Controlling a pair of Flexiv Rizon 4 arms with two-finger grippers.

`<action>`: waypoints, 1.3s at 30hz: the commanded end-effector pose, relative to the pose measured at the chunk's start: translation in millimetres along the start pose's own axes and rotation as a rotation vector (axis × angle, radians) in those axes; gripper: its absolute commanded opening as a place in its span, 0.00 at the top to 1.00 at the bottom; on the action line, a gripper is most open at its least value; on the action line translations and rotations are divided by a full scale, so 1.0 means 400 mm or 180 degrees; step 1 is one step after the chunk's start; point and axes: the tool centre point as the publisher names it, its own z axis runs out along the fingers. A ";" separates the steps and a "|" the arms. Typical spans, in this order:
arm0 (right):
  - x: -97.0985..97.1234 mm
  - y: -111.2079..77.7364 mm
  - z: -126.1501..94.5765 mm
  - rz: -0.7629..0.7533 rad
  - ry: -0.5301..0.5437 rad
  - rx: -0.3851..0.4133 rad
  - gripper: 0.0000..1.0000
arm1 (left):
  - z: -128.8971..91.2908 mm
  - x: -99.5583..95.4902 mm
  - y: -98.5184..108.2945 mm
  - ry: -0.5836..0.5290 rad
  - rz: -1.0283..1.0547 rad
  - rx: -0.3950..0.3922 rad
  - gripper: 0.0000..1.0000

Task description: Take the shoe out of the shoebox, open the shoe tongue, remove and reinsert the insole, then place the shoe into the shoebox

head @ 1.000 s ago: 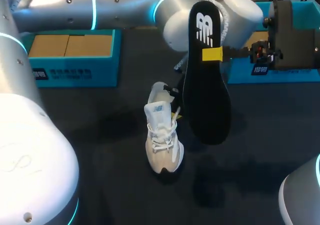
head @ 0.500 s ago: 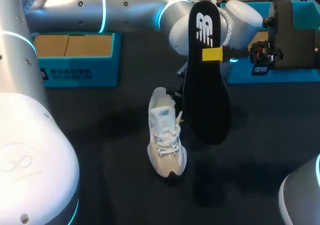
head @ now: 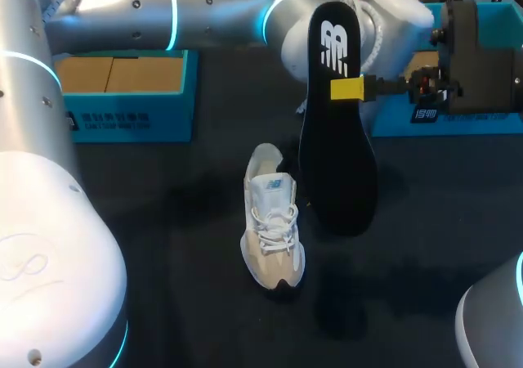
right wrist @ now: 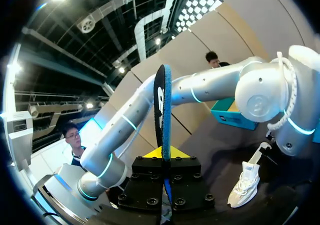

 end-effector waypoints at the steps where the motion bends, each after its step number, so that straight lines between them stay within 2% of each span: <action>1: -0.001 -0.001 0.006 0.0004 -0.0004 -0.0002 1.00 | -0.053 0.038 0.000 -0.0320 -0.0021 0.0006 0.00; 13: -0.012 -0.001 -0.005 0.0064 -0.0041 -0.0050 1.00 | -0.181 0.052 -0.019 -0.1142 -0.0022 0.0000 0.00; 22: -0.053 0.027 -0.088 0.0287 -0.0225 -0.0464 1.00 | -0.242 0.098 -0.052 -0.1768 0.0044 0.0003 0.00; 25: -0.064 0.036 -0.117 0.0325 -0.0292 -0.0482 1.00 | -0.257 0.127 -0.063 -0.1945 0.0063 0.0018 0.00; 32: -0.101 0.046 -0.181 0.0583 -0.0426 -0.0537 1.00 | -0.257 0.127 -0.063 -0.1945 0.0063 0.0018 0.00; 39: -0.155 0.056 -0.219 0.0885 -0.0439 -0.0545 1.00 | -0.257 0.127 -0.063 -0.1945 0.0063 0.0018 0.00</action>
